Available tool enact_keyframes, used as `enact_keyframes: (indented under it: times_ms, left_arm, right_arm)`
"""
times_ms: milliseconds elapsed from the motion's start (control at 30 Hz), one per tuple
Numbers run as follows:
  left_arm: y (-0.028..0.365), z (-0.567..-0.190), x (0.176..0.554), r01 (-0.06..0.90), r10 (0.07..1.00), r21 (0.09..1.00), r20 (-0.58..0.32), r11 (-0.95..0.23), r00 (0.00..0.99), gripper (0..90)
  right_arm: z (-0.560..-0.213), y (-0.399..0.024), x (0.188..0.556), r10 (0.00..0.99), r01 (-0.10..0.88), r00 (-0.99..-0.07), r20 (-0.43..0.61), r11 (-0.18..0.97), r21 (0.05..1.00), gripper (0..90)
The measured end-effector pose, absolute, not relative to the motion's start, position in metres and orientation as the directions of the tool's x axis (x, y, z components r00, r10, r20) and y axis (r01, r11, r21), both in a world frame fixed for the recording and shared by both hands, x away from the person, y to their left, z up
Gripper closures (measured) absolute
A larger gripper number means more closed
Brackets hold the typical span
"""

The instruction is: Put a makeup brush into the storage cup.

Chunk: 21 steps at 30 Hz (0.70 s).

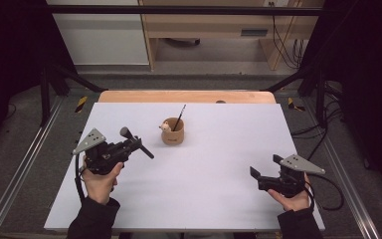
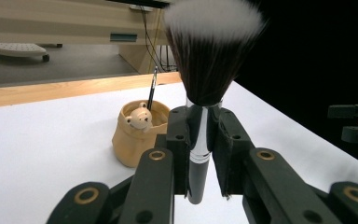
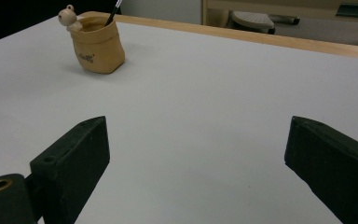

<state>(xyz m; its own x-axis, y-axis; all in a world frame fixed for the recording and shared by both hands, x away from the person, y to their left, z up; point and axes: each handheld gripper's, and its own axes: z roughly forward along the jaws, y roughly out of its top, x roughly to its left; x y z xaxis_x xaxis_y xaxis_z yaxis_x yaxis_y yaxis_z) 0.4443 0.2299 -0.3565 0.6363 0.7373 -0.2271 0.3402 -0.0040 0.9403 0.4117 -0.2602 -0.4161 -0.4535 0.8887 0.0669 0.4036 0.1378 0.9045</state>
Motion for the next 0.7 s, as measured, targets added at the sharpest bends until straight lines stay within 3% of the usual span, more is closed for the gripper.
enact_keyframes:
  times_ms: [700]
  left_arm:
    - [0.202,-0.339,0.467,0.324,0.732,0.944,-0.173,-0.068,0.659,77.2]
  right_arm:
    - [-0.416,-0.256,0.412,0.885,0.405,-0.460,0.068,0.141,0.903,7.2]
